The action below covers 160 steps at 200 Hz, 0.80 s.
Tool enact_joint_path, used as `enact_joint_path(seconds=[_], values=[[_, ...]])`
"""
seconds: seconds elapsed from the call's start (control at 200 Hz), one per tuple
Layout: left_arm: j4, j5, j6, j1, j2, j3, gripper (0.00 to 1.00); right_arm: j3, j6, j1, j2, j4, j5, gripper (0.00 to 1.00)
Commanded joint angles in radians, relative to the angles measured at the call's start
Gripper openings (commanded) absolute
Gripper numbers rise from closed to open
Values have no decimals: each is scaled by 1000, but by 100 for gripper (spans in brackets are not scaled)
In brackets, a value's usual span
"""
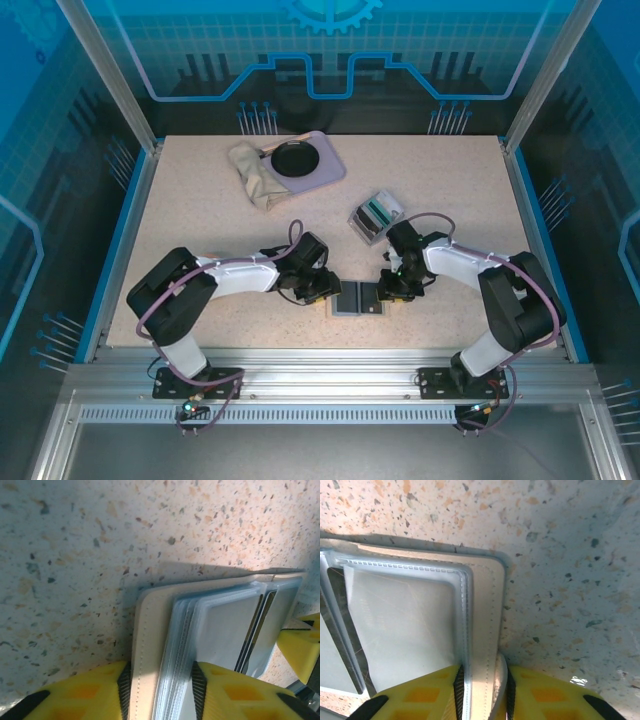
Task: Put the credit cards into the card holder
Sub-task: Close the card holder at the bottom-center of the table.
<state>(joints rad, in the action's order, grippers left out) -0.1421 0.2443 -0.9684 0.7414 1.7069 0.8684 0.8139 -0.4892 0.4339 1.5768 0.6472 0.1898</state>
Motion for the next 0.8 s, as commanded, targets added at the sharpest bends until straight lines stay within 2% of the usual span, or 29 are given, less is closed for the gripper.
enact_joint_path(seconds=[0.0, 0.12, 0.29, 0.365, 0.72, 0.795], values=[[84, 56, 0, 13, -35, 12, 33, 10, -4, 15, 25, -27, 46, 29], [75, 52, 15, 11, -68, 19, 24, 18, -3, 16, 28, -23, 46, 28], [17, 54, 65, 11, -64, 61, 4, 26, -2, 13, 28, -21, 43, 28], [10, 53, 71, 10, -62, 64, 0, 28, -3, 14, 26, -21, 44, 28], [-11, 37, 91, 6, -72, 71, 0, 46, -2, 9, -9, 4, 32, 30], [-20, 36, 95, 4, -74, 72, 0, 54, 0, 8, -32, 20, 15, 35]])
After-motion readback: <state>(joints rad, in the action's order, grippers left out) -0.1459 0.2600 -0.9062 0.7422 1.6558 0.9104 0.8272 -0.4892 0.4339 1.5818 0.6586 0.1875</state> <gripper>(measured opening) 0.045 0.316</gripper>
